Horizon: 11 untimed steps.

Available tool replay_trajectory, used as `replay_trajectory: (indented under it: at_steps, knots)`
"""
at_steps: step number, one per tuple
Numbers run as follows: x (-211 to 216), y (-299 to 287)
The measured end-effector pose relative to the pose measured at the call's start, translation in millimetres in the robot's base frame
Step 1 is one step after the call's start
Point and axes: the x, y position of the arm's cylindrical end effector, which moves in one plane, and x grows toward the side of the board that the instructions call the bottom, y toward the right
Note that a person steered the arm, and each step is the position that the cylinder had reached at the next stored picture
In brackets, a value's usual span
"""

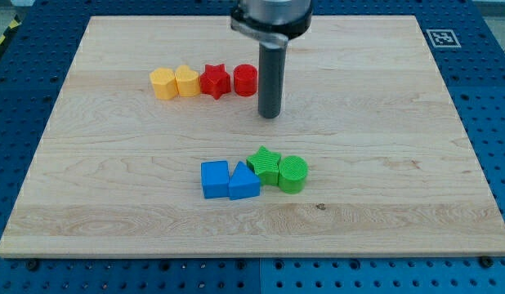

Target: Separate green blocks from blue blocks

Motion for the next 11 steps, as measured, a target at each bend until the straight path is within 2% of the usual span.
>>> replay_trajectory:
  at_steps: [1,2,3,4,6,10,11]
  knots:
    - [22.3,-56.6]
    - [22.6,-109.2]
    - [30.5,-106.3]
    - [49.4,-67.0]
    - [77.1,-48.9]
    - [91.5,26.7]
    - [109.7,40.6]
